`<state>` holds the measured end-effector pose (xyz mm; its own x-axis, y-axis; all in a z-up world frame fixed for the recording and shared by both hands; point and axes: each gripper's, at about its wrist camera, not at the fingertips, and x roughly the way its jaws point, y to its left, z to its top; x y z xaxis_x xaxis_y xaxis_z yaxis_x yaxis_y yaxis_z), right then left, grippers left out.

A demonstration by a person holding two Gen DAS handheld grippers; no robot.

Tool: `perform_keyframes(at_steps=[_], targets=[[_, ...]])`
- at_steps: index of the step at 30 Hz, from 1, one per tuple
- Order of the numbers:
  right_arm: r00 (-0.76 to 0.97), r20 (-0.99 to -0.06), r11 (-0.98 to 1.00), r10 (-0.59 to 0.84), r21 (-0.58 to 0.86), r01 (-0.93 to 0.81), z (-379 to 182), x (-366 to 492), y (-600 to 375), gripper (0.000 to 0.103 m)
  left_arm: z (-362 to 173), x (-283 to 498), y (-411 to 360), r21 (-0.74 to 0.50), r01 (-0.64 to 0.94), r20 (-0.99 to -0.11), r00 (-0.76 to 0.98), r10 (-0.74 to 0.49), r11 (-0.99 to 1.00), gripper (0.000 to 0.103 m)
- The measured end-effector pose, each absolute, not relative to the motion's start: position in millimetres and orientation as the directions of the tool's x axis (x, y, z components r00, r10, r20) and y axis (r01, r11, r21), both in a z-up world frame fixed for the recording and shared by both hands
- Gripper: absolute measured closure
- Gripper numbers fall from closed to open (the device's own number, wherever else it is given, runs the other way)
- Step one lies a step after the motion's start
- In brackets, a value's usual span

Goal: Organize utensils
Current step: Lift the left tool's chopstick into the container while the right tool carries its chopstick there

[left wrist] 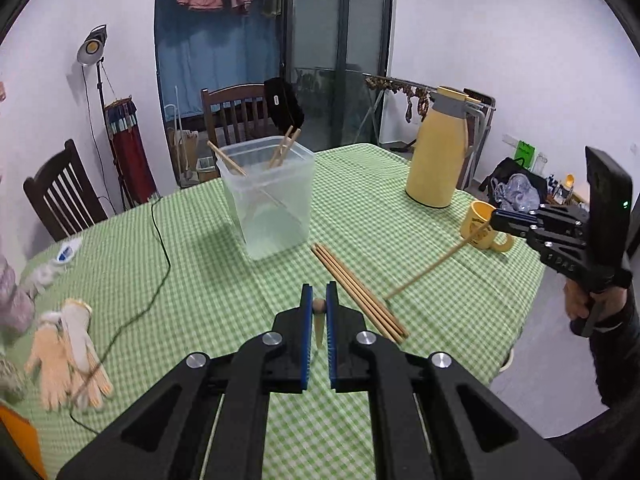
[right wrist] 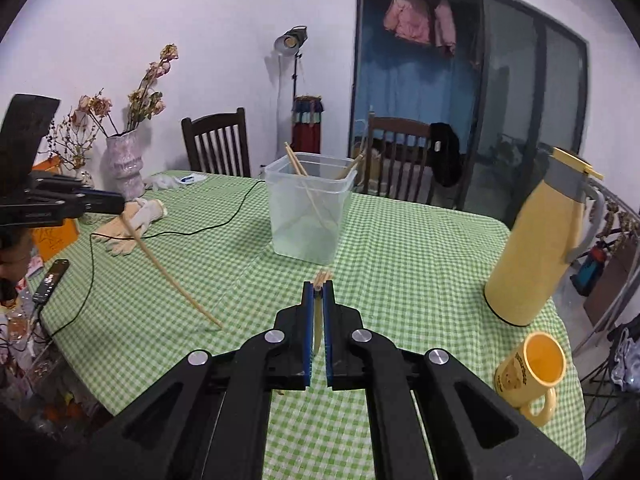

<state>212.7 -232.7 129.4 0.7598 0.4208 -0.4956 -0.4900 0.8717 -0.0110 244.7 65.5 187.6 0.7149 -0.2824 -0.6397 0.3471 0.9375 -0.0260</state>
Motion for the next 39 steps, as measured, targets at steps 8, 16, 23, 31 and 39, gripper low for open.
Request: perform_keyframes(at_steps=[8, 16, 23, 31, 39], targets=[[0.661, -0.576, 0.846, 0.481, 0.109, -0.522, 148, 275, -235, 0.098, 184, 304, 62, -0.072, 0.343, -0.673, 0.676, -0.299, 0.937, 0.099], [0.642, -0.602, 0.842, 0.475, 0.099, -0.53, 153, 297, -224, 0.099, 186, 333, 69, -0.101, 0.333, -0.675, 0.669, -0.311, 0.937, 0.099], [0.671, -0.558, 0.827, 0.488, 0.05, -0.559, 182, 306, -218, 0.099, 224, 343, 81, -0.12, 0.35, -0.582, 0.734, -0.351, 0.929, 0.1], [0.758, -0.356, 0.823, 0.547, 0.063, -0.564, 285, 338, -209, 0.099, 326, 385, 98, -0.157, 0.344, -0.407, 0.831, -0.378, 0.926, 0.1], [0.776, -0.252, 0.815, 0.579, 0.157, -0.557, 327, 405, -180, 0.099, 352, 474, 128, -0.33, 0.322, -0.328, 0.843, -0.427, 0.887, 0.1]])
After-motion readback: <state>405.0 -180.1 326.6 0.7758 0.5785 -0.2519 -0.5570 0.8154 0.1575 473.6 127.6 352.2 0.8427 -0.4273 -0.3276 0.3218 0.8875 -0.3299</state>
